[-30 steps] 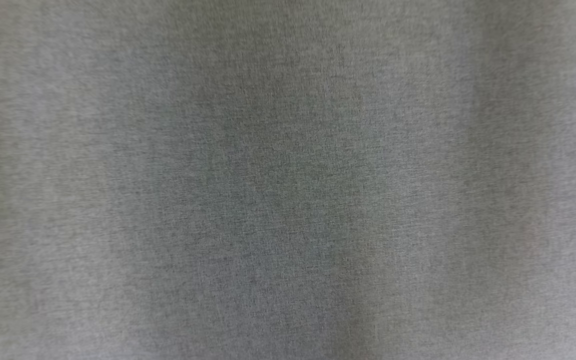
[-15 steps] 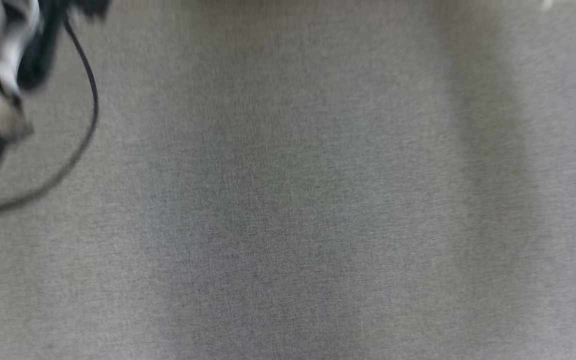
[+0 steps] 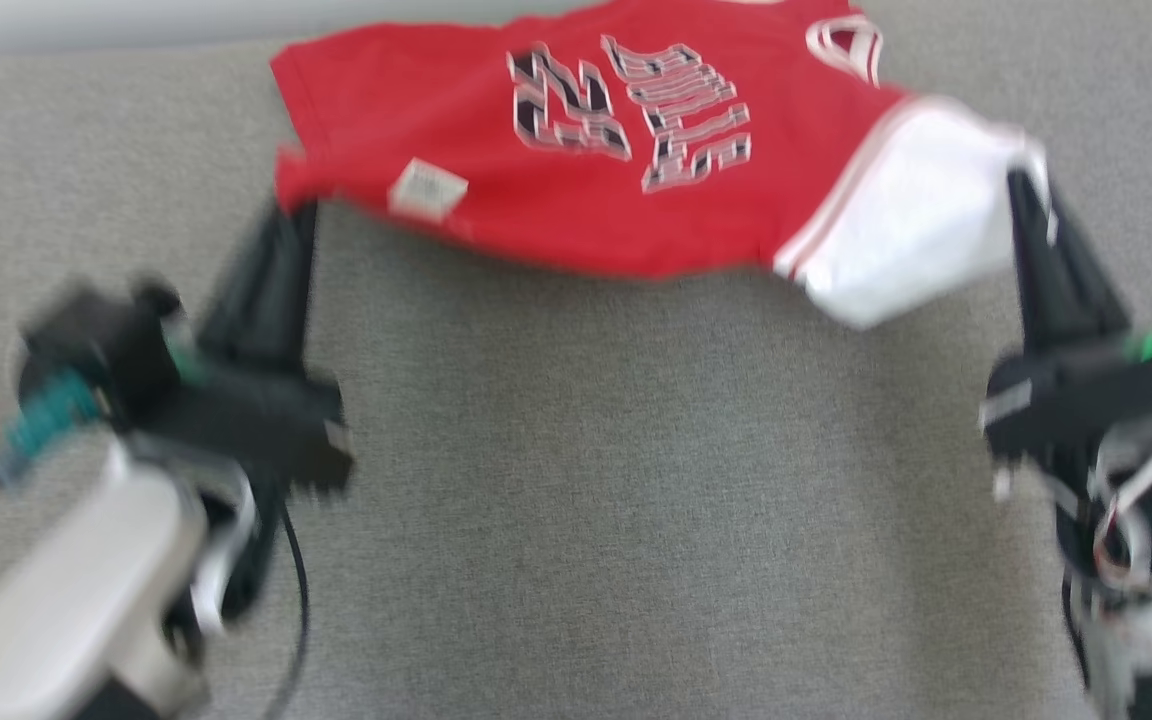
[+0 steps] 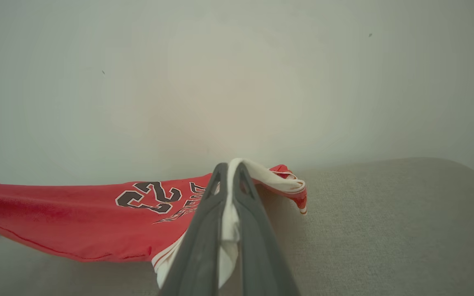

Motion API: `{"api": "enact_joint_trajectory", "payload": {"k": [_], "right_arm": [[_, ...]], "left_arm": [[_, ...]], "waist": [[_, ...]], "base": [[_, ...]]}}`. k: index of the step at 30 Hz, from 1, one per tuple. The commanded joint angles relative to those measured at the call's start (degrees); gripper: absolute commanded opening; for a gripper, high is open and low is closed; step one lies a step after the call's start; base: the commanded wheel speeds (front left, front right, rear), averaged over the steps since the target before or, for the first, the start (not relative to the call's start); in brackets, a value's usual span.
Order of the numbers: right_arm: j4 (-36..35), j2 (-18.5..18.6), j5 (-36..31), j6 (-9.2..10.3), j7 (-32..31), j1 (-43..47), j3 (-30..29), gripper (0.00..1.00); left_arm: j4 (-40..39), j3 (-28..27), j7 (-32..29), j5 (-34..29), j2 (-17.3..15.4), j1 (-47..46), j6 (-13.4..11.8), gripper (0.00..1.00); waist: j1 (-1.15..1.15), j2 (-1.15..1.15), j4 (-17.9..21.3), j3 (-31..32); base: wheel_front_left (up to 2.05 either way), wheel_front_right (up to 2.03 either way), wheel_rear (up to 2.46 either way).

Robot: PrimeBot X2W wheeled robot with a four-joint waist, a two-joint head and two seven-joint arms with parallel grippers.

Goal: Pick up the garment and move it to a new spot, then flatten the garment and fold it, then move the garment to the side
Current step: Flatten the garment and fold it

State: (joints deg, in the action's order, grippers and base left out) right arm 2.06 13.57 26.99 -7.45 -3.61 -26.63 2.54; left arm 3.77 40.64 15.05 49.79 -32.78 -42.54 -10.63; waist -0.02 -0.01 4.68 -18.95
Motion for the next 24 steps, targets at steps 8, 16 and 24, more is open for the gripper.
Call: {"api": "enact_joint_trajectory", "payload": {"k": [8,16,24], "right_arm": [[-7.9,-3.8,-1.8,-0.05,-3.7,17.4,-6.6,0.00],[-9.3,-5.8,-2.5,-0.05,-6.0,29.3,-9.6,0.00],[-10.2,-7.7,-2.2,-0.04,-9.2,39.5,-12.8,0.00]], "left_arm": [[-2.4,-5.4,0.2,-3.0,3.2,19.2,0.1,0.00],[0.1,-10.8,0.2,-8.1,6.8,33.2,2.5,0.00],[3.4,-13.6,0.2,-11.9,10.1,41.6,5.1,0.00]], "waist": [[0.02,0.01,-0.3,4.0],[0.02,0.01,-0.8,7.8],[0.02,0.01,-2.1,11.4]], "base": [[0.00,0.00,0.00],[0.00,0.00,0.00],[0.00,0.00,0.00]]}}
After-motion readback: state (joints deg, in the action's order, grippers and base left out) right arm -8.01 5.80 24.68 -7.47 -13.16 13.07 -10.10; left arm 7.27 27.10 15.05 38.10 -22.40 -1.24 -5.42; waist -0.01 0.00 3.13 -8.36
